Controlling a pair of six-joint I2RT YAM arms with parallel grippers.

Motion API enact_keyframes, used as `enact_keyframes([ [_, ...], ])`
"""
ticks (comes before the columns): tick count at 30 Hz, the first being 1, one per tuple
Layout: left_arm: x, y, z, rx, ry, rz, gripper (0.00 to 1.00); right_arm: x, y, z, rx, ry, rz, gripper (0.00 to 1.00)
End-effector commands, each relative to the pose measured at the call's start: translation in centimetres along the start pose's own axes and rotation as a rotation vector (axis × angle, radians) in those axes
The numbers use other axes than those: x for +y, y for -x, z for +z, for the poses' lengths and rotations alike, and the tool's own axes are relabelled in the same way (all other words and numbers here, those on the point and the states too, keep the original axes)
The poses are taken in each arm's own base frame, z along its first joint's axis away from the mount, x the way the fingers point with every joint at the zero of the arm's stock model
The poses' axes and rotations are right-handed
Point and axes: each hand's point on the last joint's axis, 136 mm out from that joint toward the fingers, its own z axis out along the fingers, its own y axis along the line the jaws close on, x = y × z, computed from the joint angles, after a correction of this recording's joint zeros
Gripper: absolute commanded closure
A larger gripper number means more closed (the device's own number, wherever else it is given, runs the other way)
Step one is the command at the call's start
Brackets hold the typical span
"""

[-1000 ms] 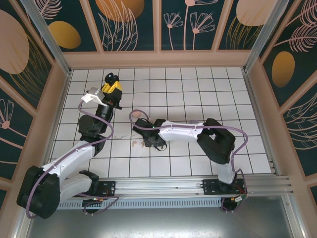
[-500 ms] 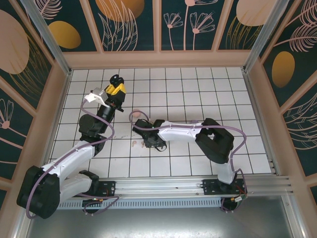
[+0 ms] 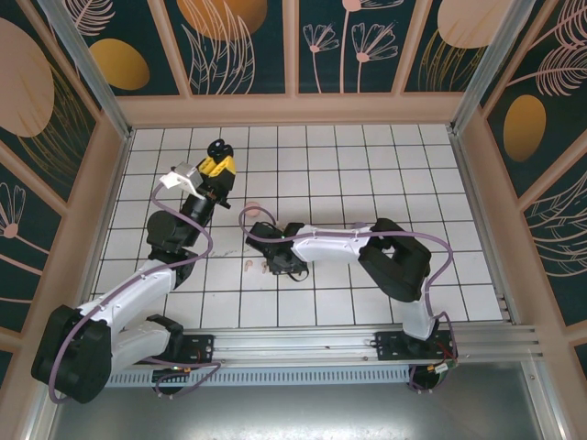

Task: Insert the wireless bluetooth earbuds into the charging case

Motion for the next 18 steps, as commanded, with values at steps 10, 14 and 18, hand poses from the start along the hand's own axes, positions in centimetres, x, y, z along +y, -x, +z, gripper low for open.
enact_keyframes([
  [10, -1.1, 0.6, 0.4, -0.011, -0.070, -0.016, 1.00, -0.8, -1.0, 1.2, 0.019, -0.025, 0.011, 0.75],
  [14, -1.6, 0.4, 0.4, 0.001, -0.100, -0.015, 1.00, -1.0, -1.0, 1.2, 0.017, -0.019, 0.014, 0.80],
  [18, -2.3, 0.1, 0.4, 0.013, -0.140, -0.016, 1.00, -1.0, -0.7, 0.8, 0.003, -0.004, 0.018, 0.83],
])
